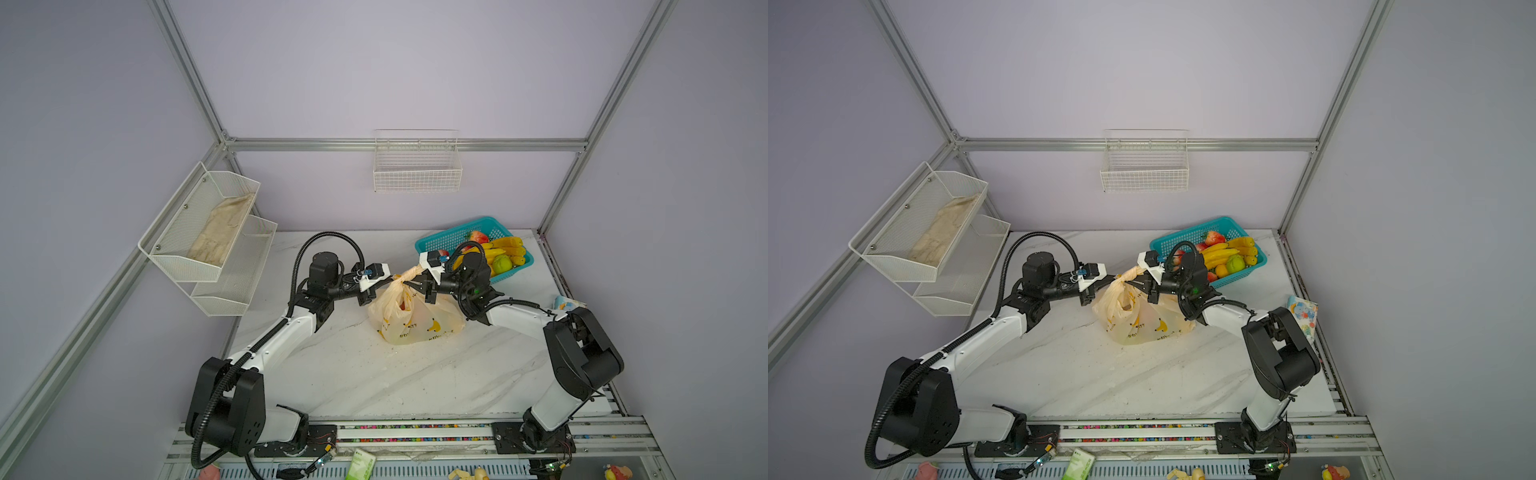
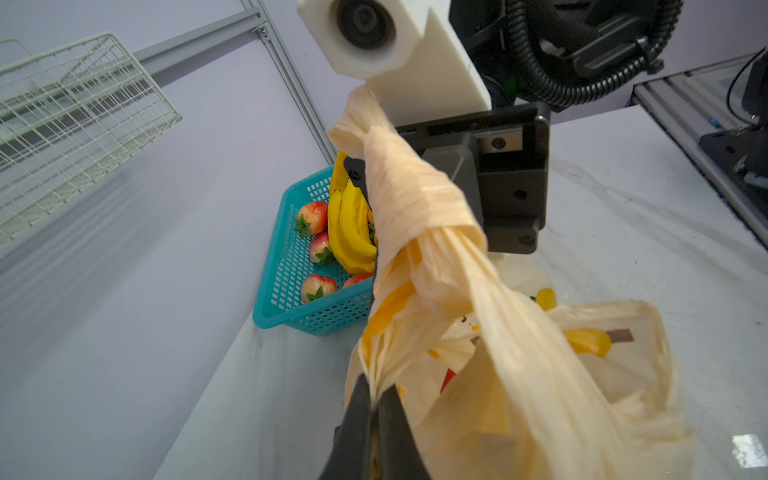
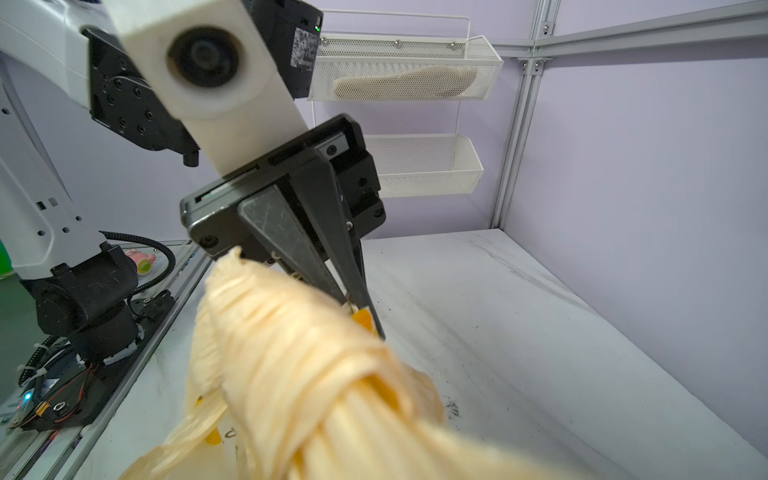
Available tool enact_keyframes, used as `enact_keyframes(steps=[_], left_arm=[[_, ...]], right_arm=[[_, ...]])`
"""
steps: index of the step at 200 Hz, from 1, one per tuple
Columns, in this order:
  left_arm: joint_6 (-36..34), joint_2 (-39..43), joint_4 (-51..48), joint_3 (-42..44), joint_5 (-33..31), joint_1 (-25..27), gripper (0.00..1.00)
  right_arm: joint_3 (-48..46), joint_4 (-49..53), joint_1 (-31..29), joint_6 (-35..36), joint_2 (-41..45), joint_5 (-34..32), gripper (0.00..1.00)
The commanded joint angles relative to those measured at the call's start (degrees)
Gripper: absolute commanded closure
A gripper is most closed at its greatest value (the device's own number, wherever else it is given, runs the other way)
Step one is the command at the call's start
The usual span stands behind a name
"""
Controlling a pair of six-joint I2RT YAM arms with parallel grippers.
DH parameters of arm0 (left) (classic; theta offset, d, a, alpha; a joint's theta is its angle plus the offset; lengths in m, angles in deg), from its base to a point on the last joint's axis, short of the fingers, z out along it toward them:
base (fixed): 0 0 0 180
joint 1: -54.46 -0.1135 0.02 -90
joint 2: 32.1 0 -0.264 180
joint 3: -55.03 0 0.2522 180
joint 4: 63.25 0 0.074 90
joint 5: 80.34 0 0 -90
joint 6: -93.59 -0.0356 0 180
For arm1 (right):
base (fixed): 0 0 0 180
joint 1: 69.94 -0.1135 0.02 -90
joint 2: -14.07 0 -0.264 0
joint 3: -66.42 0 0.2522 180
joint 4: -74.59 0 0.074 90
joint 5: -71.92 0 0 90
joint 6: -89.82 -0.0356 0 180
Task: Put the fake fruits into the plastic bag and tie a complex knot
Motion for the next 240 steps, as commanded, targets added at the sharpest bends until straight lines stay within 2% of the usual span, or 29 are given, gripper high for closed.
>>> enact_keyframes(steps=[1,20,36,80,124,152,182,211,240], left_arm=[[0.26,0.43,0.73,-5.04,-0.72,0.19,1.00],[0.77,0.85,0.74,-4.41,-1.34,0.19,1.00],[1.71,1.15,1.95,-3.50,-1.58,0.22,1.00],[3.07,0.98,5.07,-1.33,-2.28,0.28,1.00],[3.32,0.41,5.51,-1.15,-1.85,0.56,1.00],[3.30,0.36,5.65,-1.10,-1.88,0.87,1.00],[3.15,0.32,5.60,-1.04,-2.03,1.24,1.00],[3.03,0.44,5.54,-1.06,-2.12,1.41,1.00],[2.89,0.28,5.45,-1.13,-2.27,1.48,1.00]], right_arm=[[1.09,-0.65,-0.44,1.31,1.63,-0.46,1.00],[1.02,0.59,-0.42,2.20,2.19,-1.70,0.99],[0.62,2.91,-0.42,3.23,3.11,-3.63,0.79],[-3.12,11.95,-0.01,3.73,9.93,-16.17,0.39],[-8.73,16.55,1.68,-2.82,19.91,-21.40,0.26],[-10.39,17.49,3.86,-8.83,23.75,-19.05,0.22],[-10.28,19.26,5.12,-9.59,27.03,-16.38,0.23],[-9.16,19.39,5.44,-9.72,26.95,-13.52,0.32],[-7.53,19.32,5.51,-9.66,24.84,-10.44,0.50]])
